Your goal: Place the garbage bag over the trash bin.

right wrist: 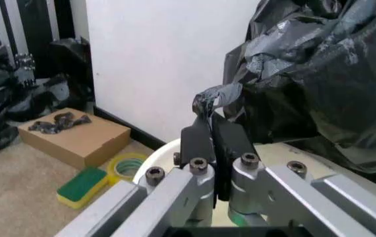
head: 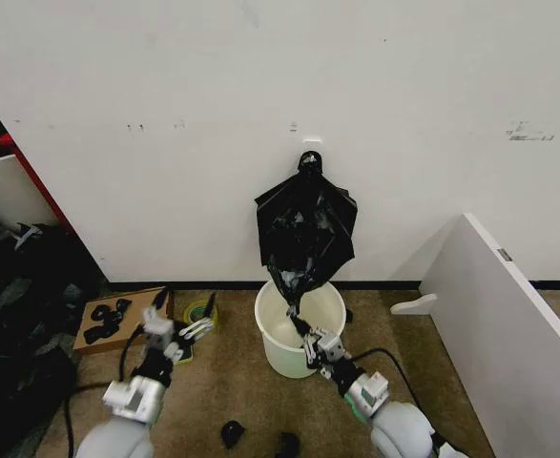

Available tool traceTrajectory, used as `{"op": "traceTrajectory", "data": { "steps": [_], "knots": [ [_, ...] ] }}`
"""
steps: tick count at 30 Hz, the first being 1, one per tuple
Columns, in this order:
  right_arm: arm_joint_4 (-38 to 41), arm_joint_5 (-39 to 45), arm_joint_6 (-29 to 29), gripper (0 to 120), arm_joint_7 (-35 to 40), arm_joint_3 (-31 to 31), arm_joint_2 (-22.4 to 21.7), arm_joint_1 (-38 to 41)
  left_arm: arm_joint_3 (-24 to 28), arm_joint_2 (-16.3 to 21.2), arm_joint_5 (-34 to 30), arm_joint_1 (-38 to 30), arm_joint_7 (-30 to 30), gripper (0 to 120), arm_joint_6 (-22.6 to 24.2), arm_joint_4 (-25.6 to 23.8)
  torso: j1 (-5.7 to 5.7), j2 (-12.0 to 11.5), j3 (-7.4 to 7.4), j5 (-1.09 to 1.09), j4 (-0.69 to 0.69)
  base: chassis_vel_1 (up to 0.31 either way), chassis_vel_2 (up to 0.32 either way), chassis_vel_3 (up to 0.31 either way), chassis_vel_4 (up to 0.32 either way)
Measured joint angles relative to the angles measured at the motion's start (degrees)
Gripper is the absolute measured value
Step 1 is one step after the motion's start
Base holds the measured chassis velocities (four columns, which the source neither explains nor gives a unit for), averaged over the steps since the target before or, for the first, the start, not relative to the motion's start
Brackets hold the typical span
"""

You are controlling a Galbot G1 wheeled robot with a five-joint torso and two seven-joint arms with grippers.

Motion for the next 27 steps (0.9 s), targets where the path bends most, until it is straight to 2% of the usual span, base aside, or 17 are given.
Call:
{"op": "traceTrajectory", "data": {
  "steps": [1,2,9,10,11,16,17,20,27],
  "knots": [
    [-0.1,-0.35,-0.04,0,0.03,-0.18,-0.1,0.24,2.95,1.85,-1.16,-3.64,0.08,100,1.17,0.48,0.0,0.0,0.0,0.0,-0.01,0.0,0.0,0.0,0.0],
    [-0.1,-0.35,-0.04,0,0.03,-0.18,-0.1,0.24,2.95,1.85,-1.16,-3.64,0.08,100,1.17,0.48,0.0,0.0,0.0,0.0,-0.01,0.0,0.0,0.0,0.0],
    [-1.78,-3.5,0.6,0,0.03,0.67,1.77,0.02,23.69,13.54,-11.12,-31.44,3.34,100,6.63,4.64,0.0,0.0,0.01,0.02,0.01,0.0,0.0,0.0,0.0],
    [-1.78,-3.5,0.6,0,0.03,0.67,1.77,0.02,23.69,13.54,-11.12,-31.44,3.34,100,6.63,4.64,0.0,0.0,0.01,0.02,0.01,0.0,0.0,0.0,0.0],
    [-1.96,-3.78,0.76,0,0.02,0.77,1.91,0.0,25.9,14.47,-12.35,-34.29,3.79,100,7.16,5.03,0.0,0.0,0.01,0.0,0.03,0.0,0.0,0.0,0.0],
    [-2.49,-4.92,1.33,0,0.01,1.18,2.52,-0.29,40.46,16.99,-18.28,-49.46,6.22,100,9.77,7.86,0.0,-0.01,0.01,-0.01,0.01,0.0,0.0,0.0,0.0],
    [-2.49,-4.92,1.33,0,0.01,1.18,2.52,-0.29,40.46,16.99,-18.28,-49.46,6.22,100,9.77,7.86,0.0,-0.01,0.01,-0.01,0.01,0.0,0.0,0.0,0.0],
    [-2.55,-5.24,1.53,0,-0.02,1.45,2.94,-0.56,45.19,17.72,-20.14,-54.84,7.89,100,11.05,9.79,-0.01,-0.01,0.0,0.01,0.02,0.0,0.0,0.0,0.0],
    [-2.93,-5.42,2.16,0,-0.11,1.69,3.17,-0.78,48.97,17.11,-22.29,-59.5,10.92,93,13.94,14.41,-0.01,-0.01,0.0,0.0,0.03,0.0,0.0,0.0,0.0]
  ]
}}
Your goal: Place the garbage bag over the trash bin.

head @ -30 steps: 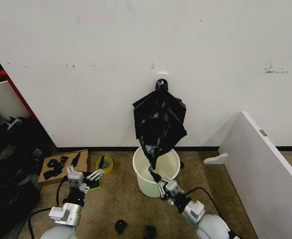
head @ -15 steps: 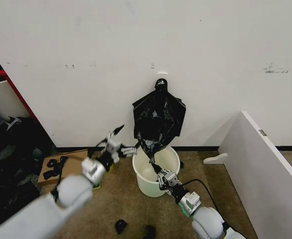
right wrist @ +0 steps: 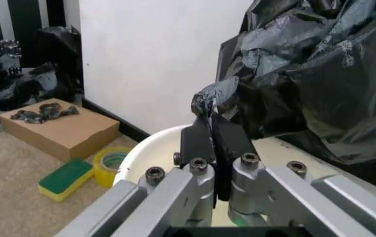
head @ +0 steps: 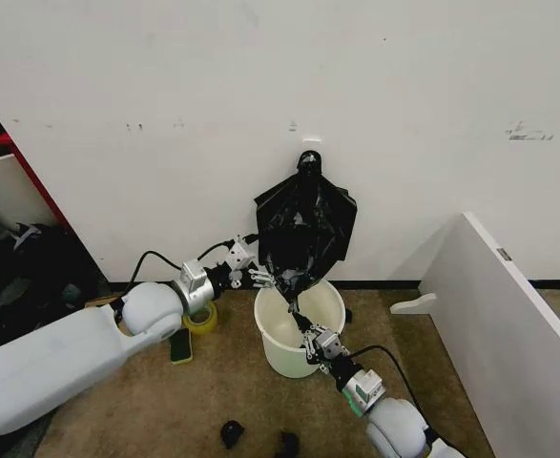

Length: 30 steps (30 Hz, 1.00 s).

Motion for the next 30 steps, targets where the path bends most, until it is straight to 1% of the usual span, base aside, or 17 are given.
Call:
{"op": "traceTrajectory", "data": {
  "steps": [2,5,8,11,13,15,19,20,22,23,24,25,26,29,30],
  "knots": [
    [0.06,0.08,0.02,0,-0.01,0.0,0.07,0.05,1.3,-0.69,0.23,-1.16,0.87,87,0.08,1.47,0.0,0.0,0.0,0.0,-0.02,0.0,0.0,0.0,0.0],
    [0.22,0.13,0.02,0,-0.01,-0.01,0.21,0.16,2.28,-1.16,-0.12,-2.02,1.67,86,-0.01,1.95,0.0,0.0,0.0,0.0,-0.01,0.0,0.0,0.0,0.0],
    [0.38,0.14,0.02,0,-0.06,-0.36,0.41,0.21,4.31,-1.37,-1.05,-3.67,3.74,93,-0.84,2.32,0.0,0.0,-0.01,0.0,-0.02,0.0,0.0,0.0,0.0],
    [0.5,0.08,0.02,0,-0.17,-0.61,0.49,0.23,5.77,-1.4,-1.6,-4.76,5.17,94,-1.5,2.68,0.0,0.0,-0.01,0.0,0.0,0.0,0.0,0.0,0.0],
    [0.82,0.06,0.02,0,-0.23,-0.81,0.6,0.24,7.61,-1.61,-1.59,-6.14,6.24,95,-1.74,3.37,0.0,0.0,-0.01,0.0,0.0,0.0,0.0,0.0,0.0],
    [1.36,0.07,0.0,0,-0.26,-0.9,0.65,0.21,10.06,-2.31,-0.69,-7.88,6.56,95,-1.8,4.88,0.0,0.0,-0.01,0.01,0.0,0.0,0.0,0.0,0.0],
    [2.0,0.1,-0.03,0,-0.3,-0.99,0.66,0.15,12.1,-3.53,0.3,-9.51,6.56,96,-1.87,6.76,0.0,0.0,0.0,0.0,-0.01,0.0,0.0,0.0,0.0],
    [2.41,0.13,-0.07,0,-0.31,-1.07,0.64,0.08,13.1,-4.4,0.71,-10.34,6.45,95,-1.88,7.88,0.0,0.0,0.0,0.01,-0.01,0.0,0.0,0.0,0.0],
    [2.87,0.18,-0.16,0,-0.33,-1.15,0.54,-0.02,14.0,-5.65,0.98,-11.17,6.09,90,-2.0,9.38,0.0,0.0,0.0,0.0,-0.02,0.0,0.0,0.0,0.0],
    [2.87,0.18,-0.16,0,-0.33,-1.15,0.54,-0.02,14.0,-5.65,0.98,-11.17,6.09,90,-2.0,9.38,0.0,0.0,0.0,0.0,-0.02,0.0,0.0,0.0,0.0],
    [2.97,0.18,-0.17,0,-0.34,-1.12,0.46,-0.06,14.2,-6.58,0.79,-11.33,5.48,82,-2.27,9.97,0.0,0.0,0.0,0.0,-0.02,0.0,0.0,0.0,0.0],
    [2.96,0.18,-0.17,0,-0.34,-1.05,0.44,-0.07,14.26,-6.77,0.61,-11.34,5.29,77,-2.37,9.96,0.0,0.0,0.0,0.0,-0.02,0.0,0.0,0.0,0.0],
    [2.96,0.18,-0.17,0,-0.34,-1.05,0.44,-0.07,14.26,-6.77,0.61,-11.34,5.29,77,-2.37,9.96,0.0,0.0,0.0,0.0,-0.02,0.0,0.0,0.0,0.0],
    [2.79,0.18,-0.16,0,-0.34,-0.85,0.34,-0.07,14.73,-6.88,0.52,-11.48,4.91,66,-2.58,9.92,0.0,0.0,0.0,0.01,-0.01,0.0,0.0,0.0,0.0],
    [2.79,0.18,-0.15,0,-0.34,-0.77,0.31,-0.08,14.84,-6.9,0.52,-11.48,4.73,60,-2.69,9.93,0.0,0.0,0.0,0.0,0.0,0.0,0.0,0.0,0.0]
  ]
}}
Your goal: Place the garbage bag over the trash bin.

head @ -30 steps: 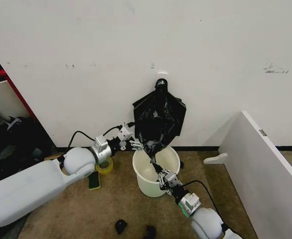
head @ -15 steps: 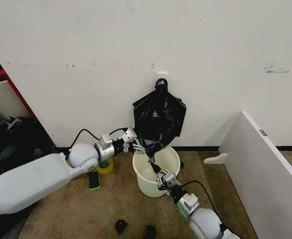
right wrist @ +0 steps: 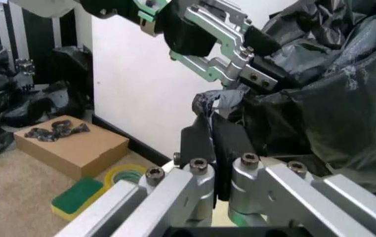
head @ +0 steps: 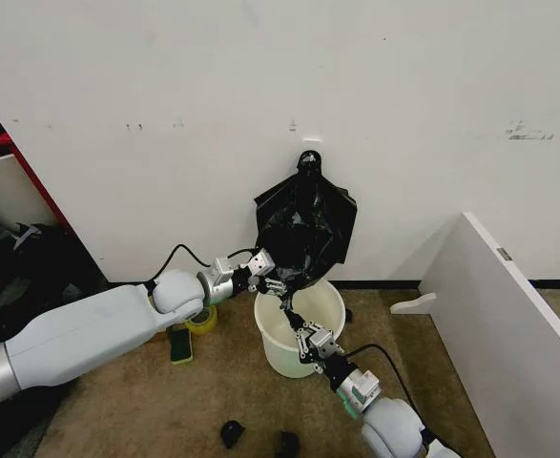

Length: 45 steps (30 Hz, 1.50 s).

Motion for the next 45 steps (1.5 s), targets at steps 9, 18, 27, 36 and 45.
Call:
{"op": "traceTrajectory", "data": {
  "steps": [9,18,27,36,45],
  "knots": [
    [-0.89,0.24,0.02,0,0.05,0.31,0.27,0.17,-1.65,0.89,-0.1,2.07,-1.6,27,-1.17,-0.73,0.0,0.0,0.0,0.0,0.0,0.0,0.0,0.0,0.0],
    [-0.38,0.88,-0.42,0,0.56,0.44,0.7,-0.22,-9.22,1.65,0.17,8.44,-3.6,0,-2.14,-2.38,0.0,0.0,0.0,0.0,0.0,0.0,0.0,0.0,0.0],
    [7.37,6.3,-3.37,28,0.8,1.9,-0.63,-1.73,-15.91,0.69,0.75,14.29,-7.11,0,-3.34,-3.89,0.0,0.0,0.0,0.0,-0.02,0.0,0.0,0.0,0.0],
    [14.35,18.38,-10.0,60,2.61,2.97,-2.59,-0.89,-19.13,0.41,2.99,18.65,-8.21,0,-3.92,-4.3,0.0,0.0,0.0,0.0,0.0,0.0,0.0,0.0,0.0],
    [15.42,14.03,-23.75,91,12.62,4.44,-2.59,0.82,-19.54,-0.68,3.33,19.06,-9.1,0,-3.98,-3.87,0.0,0.0,0.0,0.01,-0.01,0.0,0.0,0.0,0.0]
  ]
}}
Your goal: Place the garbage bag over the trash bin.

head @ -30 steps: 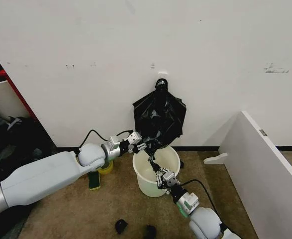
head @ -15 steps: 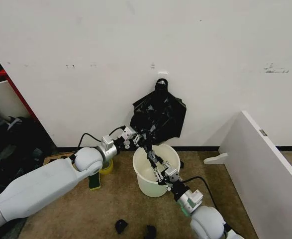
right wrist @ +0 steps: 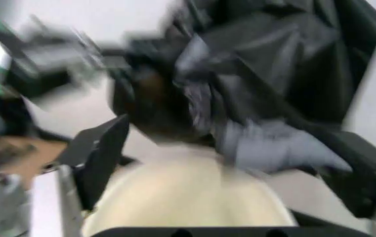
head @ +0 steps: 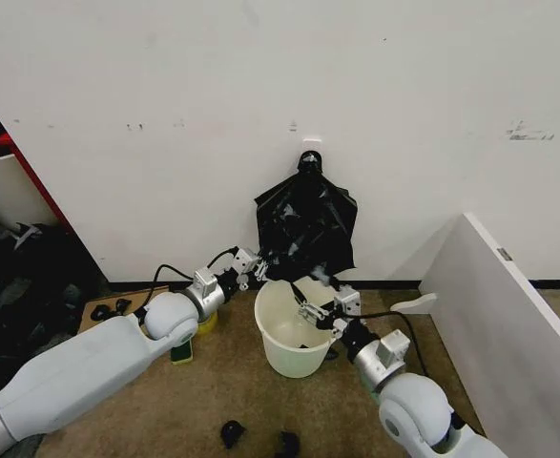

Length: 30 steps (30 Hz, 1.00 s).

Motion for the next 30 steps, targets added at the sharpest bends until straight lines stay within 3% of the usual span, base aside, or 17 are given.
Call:
{"op": "traceTrajectory", "data": {
  "steps": [1,4,16,21,25,30],
  "knots": [
    [-0.03,-1.35,-2.26,97,1.42,0.21,-0.01,-0.03,-0.09,-0.29,0.0,0.0,-0.25,0,0.0,0.1,0.0,0.0,0.0,0.0,0.01,0.0,0.0,0.0,0.0],
    [0.29,-0.26,-8.29,100,3.93,0.83,-0.38,-0.62,-0.3,-1.18,-0.03,-0.34,-0.86,0,0.0,0.89,0.0,0.0,0.0,0.0,0.0,0.0,0.0,0.0,0.0],
    [3.83,4.95,-8.79,100,4.79,3.32,-1.93,0.18,-0.44,-2.42,-0.29,-0.87,-1.13,0,-0.3,1.98,0.0,0.0,0.0,0.0,-0.01,0.0,0.0,0.0,0.0],
    [1.47,5.82,-7.75,100,4.99,0.78,-1.78,4.72,-0.51,-2.33,0.04,-0.08,-1.17,0,-0.4,1.83,0.0,0.0,0.0,0.0,0.0,0.0,0.0,0.0,0.0],
    [-1.87,0.58,-8.44,100,4.96,-4.29,-1.05,11.92,-0.77,-1.93,0.47,0.65,-1.25,0,-0.44,1.49,0.0,0.0,0.0,-0.01,0.02,0.0,0.0,0.0,0.0],
    [-4.73,-2.02,-9.8,100,4.92,-7.78,-1.24,15.32,-0.96,-1.97,0.52,0.75,-1.31,0,-0.44,1.4,0.0,0.0,0.0,-0.01,0.0,0.0,0.0,0.0,0.0]
  ]
}}
